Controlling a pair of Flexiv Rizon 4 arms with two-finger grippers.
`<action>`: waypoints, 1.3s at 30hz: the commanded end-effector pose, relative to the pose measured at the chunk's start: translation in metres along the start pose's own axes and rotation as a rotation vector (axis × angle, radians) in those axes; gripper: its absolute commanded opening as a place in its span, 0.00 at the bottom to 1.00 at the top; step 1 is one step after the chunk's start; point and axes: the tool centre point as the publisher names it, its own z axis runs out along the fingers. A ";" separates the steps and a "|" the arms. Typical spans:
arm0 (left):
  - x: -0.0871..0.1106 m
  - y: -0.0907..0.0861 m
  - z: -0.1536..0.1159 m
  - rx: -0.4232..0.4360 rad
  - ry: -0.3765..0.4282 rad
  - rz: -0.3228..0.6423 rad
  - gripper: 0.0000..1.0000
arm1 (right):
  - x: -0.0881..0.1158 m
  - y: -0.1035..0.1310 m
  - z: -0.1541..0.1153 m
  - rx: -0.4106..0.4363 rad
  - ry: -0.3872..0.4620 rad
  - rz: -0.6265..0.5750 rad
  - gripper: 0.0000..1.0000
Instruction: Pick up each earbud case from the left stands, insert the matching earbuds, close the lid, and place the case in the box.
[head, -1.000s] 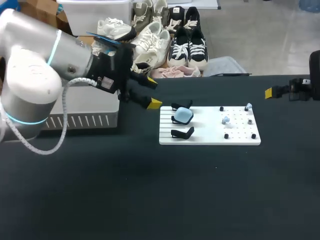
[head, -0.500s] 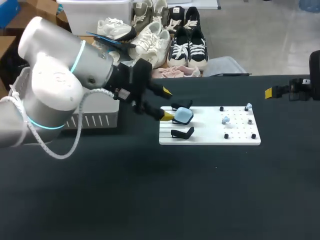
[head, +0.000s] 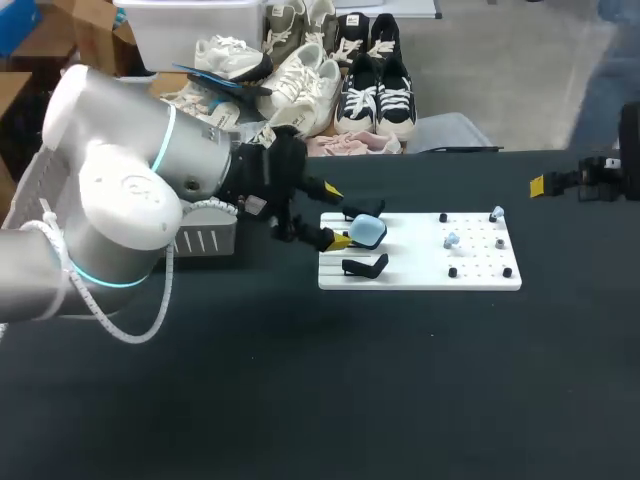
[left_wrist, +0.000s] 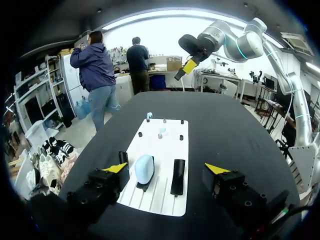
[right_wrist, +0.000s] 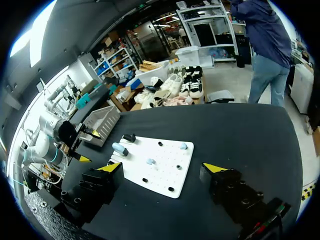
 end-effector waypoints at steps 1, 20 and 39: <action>0.012 0.010 0.010 -0.013 -0.013 -0.020 1.00 | 0.000 -0.001 0.000 -0.004 0.002 -0.001 1.00; 0.023 0.043 0.016 0.066 -0.041 -0.025 1.00 | 0.000 -0.001 0.000 -0.004 0.002 -0.001 1.00; 0.025 0.042 0.044 0.038 -0.061 -0.032 1.00 | 0.000 -0.001 0.000 -0.004 0.002 -0.001 1.00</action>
